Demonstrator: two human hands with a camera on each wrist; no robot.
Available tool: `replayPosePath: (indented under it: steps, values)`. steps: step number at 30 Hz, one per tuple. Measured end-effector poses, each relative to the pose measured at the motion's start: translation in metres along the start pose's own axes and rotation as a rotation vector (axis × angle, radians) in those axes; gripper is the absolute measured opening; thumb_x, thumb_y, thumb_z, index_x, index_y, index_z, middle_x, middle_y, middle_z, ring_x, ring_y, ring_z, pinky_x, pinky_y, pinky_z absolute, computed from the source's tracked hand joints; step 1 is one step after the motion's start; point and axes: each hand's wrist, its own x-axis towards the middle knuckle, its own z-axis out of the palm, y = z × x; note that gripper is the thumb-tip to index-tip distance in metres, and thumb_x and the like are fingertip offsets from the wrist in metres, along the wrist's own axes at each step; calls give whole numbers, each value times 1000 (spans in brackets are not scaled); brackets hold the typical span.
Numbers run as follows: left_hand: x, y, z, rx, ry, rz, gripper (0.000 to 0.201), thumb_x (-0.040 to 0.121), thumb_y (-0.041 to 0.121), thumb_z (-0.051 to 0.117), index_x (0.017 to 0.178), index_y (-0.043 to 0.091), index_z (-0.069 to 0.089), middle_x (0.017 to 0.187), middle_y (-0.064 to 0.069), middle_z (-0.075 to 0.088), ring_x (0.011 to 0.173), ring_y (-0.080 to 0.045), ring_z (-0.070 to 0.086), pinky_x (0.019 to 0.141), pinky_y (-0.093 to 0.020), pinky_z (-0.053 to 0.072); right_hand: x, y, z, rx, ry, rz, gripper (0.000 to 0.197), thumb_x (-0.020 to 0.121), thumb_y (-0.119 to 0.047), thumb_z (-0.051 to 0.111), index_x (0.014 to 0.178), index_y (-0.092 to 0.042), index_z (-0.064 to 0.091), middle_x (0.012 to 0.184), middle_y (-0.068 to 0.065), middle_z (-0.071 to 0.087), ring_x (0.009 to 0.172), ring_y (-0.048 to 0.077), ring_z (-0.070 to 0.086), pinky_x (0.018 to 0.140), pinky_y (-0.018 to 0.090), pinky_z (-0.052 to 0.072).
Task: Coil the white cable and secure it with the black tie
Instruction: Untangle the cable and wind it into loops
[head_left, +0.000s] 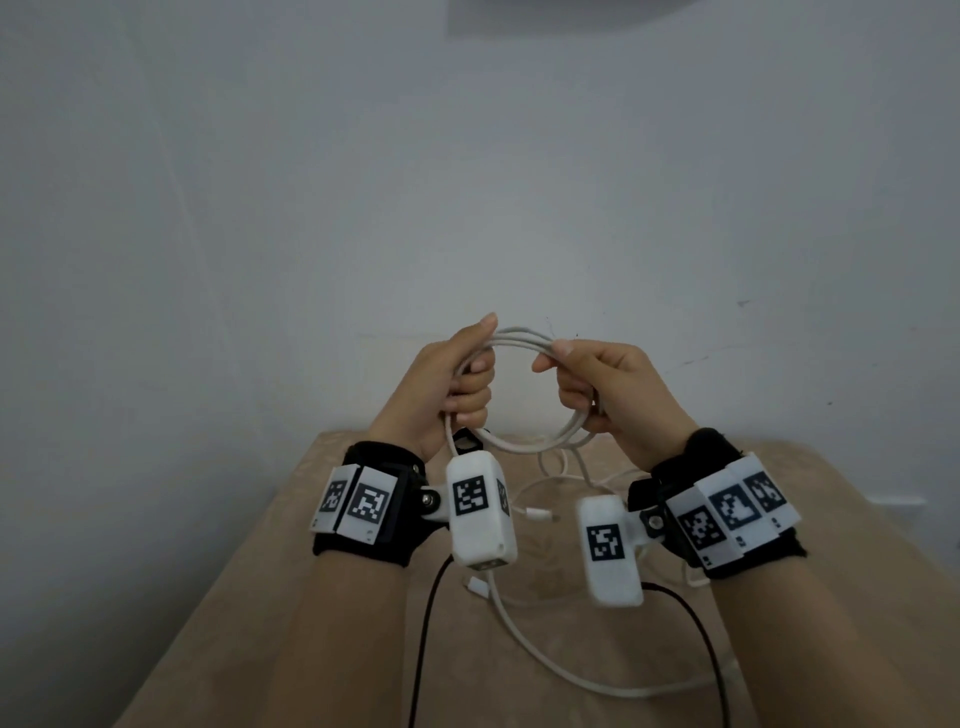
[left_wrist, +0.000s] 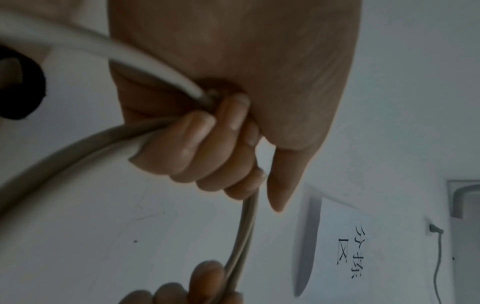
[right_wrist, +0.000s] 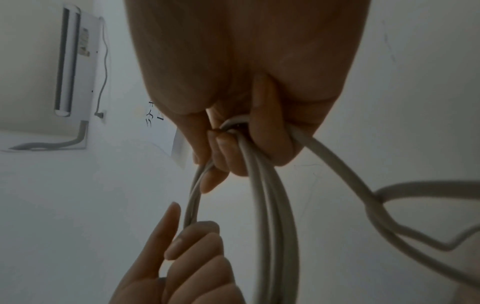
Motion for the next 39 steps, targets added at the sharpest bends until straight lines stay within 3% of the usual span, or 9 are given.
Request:
replayPosePath:
  steps: [4, 8, 15, 23, 27, 31, 33, 35, 39]
  values:
    - [-4, 1, 1, 257, -26, -3, 45, 88, 47, 56, 58, 16, 42, 46, 7, 20, 35, -6, 14, 36, -18, 12, -3, -2, -1, -123, -78, 32, 31, 98, -24, 49, 81, -10, 71, 52, -7, 31, 49, 9, 29, 41, 17, 16]
    - [-2, 1, 5, 303, 22, 41, 46, 93, 40, 55, 56, 20, 38, 48, 9, 22, 37, -5, 14, 37, -17, 9, -2, -2, 1, -106, -68, 19, 30, 97, -24, 49, 84, -10, 72, 53, -6, 33, 49, 9, 30, 40, 16, 19]
    - [-3, 6, 3, 197, 75, 87, 46, 94, 41, 53, 57, 22, 33, 47, 10, 20, 37, -4, 13, 36, -16, 10, -1, 0, 3, 10, -70, -27, 29, 97, -28, 49, 99, -11, 71, 70, 0, 60, 56, 9, 51, 39, 17, 25]
    - [-2, 12, -9, -80, 150, 83, 46, 95, 40, 51, 59, 22, 30, 43, 11, 19, 32, -2, 13, 33, -14, 8, -3, -4, -4, 14, -7, -18, 23, 86, -28, 61, 95, -9, 70, 84, 8, 73, 81, 16, 68, 36, 17, 19]
    - [-1, 12, -13, -187, 192, 74, 46, 95, 41, 52, 59, 22, 30, 42, 11, 19, 30, -2, 14, 31, -15, 9, -4, -5, -16, -136, 51, -49, 10, 85, -14, 68, 93, -9, 71, 79, 2, 73, 72, 11, 66, 38, 19, 28]
    - [0, 12, -15, -257, 230, 93, 47, 95, 41, 52, 59, 21, 30, 41, 10, 19, 30, -2, 14, 31, -15, 10, -2, 0, -25, -303, 94, -70, 8, 83, -12, 71, 89, -15, 73, 82, 2, 73, 72, 8, 64, 58, 22, 52]
    - [1, 12, -14, -288, 259, 111, 47, 96, 41, 51, 59, 21, 31, 41, 10, 19, 30, -2, 14, 29, -16, 11, 0, 3, -24, -378, 86, -83, 11, 81, -13, 73, 90, -19, 73, 90, -3, 73, 83, 9, 67, 76, 22, 53]
    - [2, 10, -11, -313, 309, 138, 46, 96, 40, 51, 60, 21, 31, 42, 10, 18, 31, -3, 13, 29, -16, 10, 2, 4, -19, -440, 100, -115, 15, 79, -16, 75, 91, -24, 71, 96, -8, 71, 88, 7, 66, 82, 20, 51]
    - [4, 6, -10, -349, 424, 186, 45, 97, 40, 51, 61, 21, 31, 42, 10, 20, 31, -3, 14, 30, -17, 11, -1, -7, -4, -368, 111, -147, 14, 83, -31, 70, 78, -18, 71, 73, -5, 67, 64, 9, 58, 61, 22, 49]
